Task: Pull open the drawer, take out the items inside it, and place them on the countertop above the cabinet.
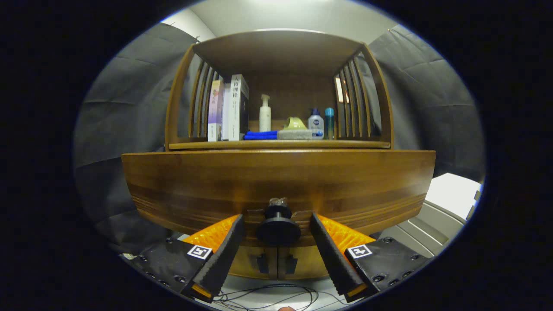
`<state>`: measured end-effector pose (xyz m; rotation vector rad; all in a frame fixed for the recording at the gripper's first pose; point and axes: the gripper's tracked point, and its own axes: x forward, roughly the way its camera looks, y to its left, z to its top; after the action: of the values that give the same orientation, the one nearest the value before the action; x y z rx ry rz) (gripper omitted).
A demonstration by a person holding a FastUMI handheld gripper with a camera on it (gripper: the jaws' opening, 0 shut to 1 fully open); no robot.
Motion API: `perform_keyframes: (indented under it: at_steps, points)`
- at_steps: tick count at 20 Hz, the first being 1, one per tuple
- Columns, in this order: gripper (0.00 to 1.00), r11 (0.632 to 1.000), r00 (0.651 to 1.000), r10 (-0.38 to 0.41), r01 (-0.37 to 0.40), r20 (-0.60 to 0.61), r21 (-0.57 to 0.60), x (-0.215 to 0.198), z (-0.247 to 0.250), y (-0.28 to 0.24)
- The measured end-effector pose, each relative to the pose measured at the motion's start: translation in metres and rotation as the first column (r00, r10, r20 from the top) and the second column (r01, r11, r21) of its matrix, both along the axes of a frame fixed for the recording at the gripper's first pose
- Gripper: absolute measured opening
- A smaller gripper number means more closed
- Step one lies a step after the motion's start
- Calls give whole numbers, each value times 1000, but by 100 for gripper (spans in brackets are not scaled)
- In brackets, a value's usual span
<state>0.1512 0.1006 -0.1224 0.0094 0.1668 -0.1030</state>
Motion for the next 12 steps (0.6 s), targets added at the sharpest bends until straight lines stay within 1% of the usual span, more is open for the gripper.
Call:
perform_keyframes:
  at_steps: [2, 8, 12]
  points:
    - [98, 1000, 1000, -4, 5, -6, 7, 10, 0, 0]
    - [98, 999, 1000, -4, 4, -10, -32, 35, -2, -2]
    - [98, 1000, 1000, 1, -2, -13, -31, 52, -3, -5]
